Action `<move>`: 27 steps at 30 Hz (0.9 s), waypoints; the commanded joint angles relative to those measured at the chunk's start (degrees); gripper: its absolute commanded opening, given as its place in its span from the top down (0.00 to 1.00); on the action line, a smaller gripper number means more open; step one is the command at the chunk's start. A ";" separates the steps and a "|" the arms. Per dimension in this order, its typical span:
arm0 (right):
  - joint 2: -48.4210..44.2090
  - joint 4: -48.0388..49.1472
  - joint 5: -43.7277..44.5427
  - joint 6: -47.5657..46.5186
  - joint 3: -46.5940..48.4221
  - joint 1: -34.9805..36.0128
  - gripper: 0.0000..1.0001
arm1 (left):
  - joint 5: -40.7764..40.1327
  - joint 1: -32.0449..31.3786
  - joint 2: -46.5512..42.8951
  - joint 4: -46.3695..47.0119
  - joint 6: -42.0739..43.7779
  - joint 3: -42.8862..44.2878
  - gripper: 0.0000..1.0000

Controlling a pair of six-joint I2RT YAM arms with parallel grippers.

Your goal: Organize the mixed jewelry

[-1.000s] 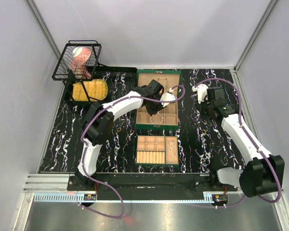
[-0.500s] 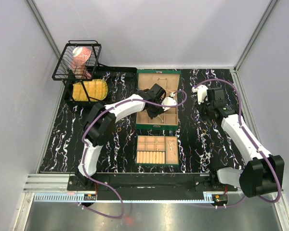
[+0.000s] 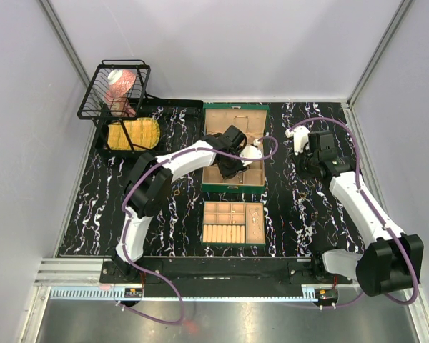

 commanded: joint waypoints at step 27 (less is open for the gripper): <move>-4.46 -1.62 -2.64 0.61 0.63 -0.37 0.65 | 0.74 8.98 -30.83 0.32 -2.06 -14.90 0.27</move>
